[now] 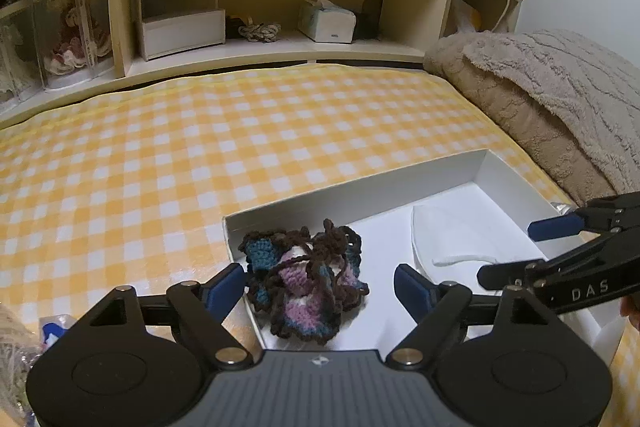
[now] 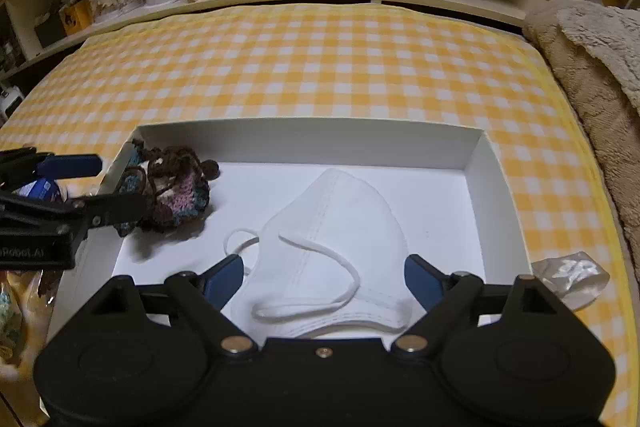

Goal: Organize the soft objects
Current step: 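Carry both items into the white box and open both tools, then move both tools back over the remaining items on the bed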

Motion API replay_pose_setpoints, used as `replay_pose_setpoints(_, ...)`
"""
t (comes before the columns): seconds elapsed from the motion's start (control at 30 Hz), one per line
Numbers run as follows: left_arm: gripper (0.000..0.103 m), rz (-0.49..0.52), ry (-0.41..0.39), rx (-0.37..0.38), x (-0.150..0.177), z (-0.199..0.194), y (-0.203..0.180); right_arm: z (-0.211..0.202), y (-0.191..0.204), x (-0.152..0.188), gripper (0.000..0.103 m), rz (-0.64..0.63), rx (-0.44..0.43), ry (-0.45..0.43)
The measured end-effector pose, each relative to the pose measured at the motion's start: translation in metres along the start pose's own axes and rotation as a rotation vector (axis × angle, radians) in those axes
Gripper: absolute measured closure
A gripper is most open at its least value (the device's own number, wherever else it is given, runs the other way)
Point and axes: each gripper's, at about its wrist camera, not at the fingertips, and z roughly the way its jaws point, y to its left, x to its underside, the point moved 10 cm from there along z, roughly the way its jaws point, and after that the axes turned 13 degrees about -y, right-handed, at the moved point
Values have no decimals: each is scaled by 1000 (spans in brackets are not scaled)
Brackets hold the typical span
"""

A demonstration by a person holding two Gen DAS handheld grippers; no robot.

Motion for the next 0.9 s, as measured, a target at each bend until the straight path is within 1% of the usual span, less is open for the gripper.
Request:
replay_pose_setpoints(0.13,17,4,3,-15,-3,-7,0,-8,-5,-6,10,28,20,-36)
replay_pose_setpoints(0.23,15,-5,-7,-32,-8,-17,1,-17,-11,-12,9,55,30,-66)
replay_pose_setpoints(0.53,7,-44,-31,-93,-23,-56,9,-62,-12,-29,4,130,73,-176)
replay_pose_setpoints(0.7,1,-44,-46,-114,-27,-79,11,-87,-6,-34,3,129,94,-211)
replay_pose_setpoints(0.9,0,-60,-70,-142,-31,-106,14,-114,-5,-27,2,141,120,-233)
